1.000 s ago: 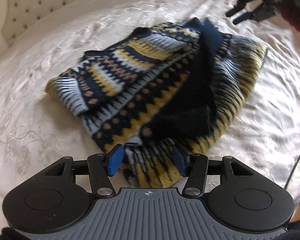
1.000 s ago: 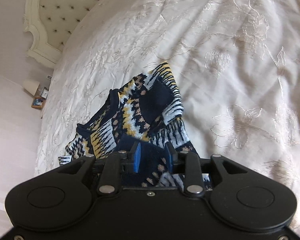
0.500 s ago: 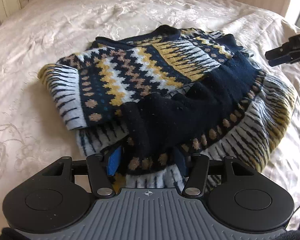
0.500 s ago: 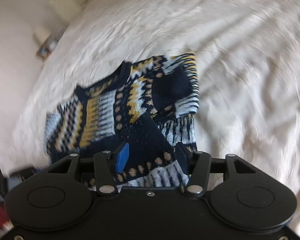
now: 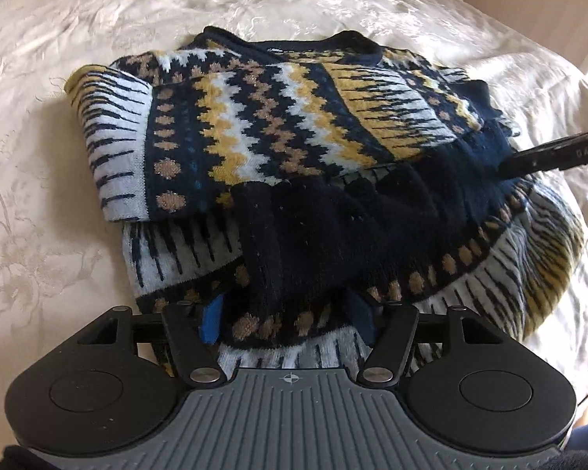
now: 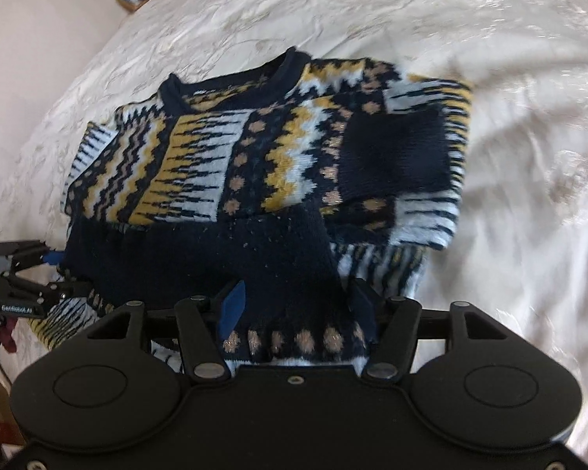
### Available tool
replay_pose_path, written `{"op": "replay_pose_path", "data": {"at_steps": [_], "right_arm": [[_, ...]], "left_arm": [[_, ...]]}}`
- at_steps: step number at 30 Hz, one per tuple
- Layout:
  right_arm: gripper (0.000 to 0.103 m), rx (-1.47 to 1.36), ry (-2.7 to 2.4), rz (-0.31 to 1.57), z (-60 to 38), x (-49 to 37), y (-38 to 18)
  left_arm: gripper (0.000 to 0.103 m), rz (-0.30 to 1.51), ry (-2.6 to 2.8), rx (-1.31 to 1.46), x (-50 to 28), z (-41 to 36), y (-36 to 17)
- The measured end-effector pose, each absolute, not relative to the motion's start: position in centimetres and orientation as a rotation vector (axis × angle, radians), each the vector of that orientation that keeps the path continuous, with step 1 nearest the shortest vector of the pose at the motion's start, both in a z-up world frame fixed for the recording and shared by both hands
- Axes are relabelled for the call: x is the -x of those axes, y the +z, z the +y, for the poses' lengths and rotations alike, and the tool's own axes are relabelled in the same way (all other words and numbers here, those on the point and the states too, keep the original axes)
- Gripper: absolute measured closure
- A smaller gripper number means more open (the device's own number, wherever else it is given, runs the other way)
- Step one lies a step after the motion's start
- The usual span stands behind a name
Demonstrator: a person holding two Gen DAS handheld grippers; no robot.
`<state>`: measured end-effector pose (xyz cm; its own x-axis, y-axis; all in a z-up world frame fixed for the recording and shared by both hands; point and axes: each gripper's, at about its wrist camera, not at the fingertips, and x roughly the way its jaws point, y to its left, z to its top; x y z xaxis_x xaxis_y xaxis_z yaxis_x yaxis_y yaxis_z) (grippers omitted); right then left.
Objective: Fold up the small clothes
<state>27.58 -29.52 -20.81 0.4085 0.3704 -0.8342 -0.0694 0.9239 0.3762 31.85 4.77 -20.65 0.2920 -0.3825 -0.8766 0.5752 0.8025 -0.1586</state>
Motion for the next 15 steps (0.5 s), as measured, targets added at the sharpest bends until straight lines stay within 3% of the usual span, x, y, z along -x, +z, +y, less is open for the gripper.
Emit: {"op": "replay_pose_path", "data": {"at_steps": [5, 7, 8, 11, 13, 15], "right_arm": [[0.038, -0.297, 0.338, 1.137, -29.4, -28.3, -21.4], [0.042, -0.298, 0.348, 1.143, -29.5, -28.4, -21.5], [0.05, -0.297, 0.355, 1.145, -29.5, -28.5, -21.5], [0.078, -0.312, 0.364, 1.147, -29.8, -28.6, -21.4], [0.083, -0.333, 0.365, 1.14, -29.9, -28.4, -21.1], [0.085, -0.31, 0.364, 1.128, -29.6, -28.1, -20.6]], "left_arm": [[0.041, 1.142, -0.635, -0.137, -32.9, 4.8, -20.5], [0.043, 1.153, -0.613, -0.109, -33.2, 4.7, -20.4], [0.045, 1.149, -0.606, -0.099, -33.2, 4.7, -20.2], [0.063, 1.104, -0.599, -0.083, -33.1, 4.5, -19.5], [0.085, 1.088, -0.597, -0.086, -32.9, 4.0, -19.2], [0.09, 1.063, -0.612, -0.12, -32.5, 3.4, -19.0]]}}
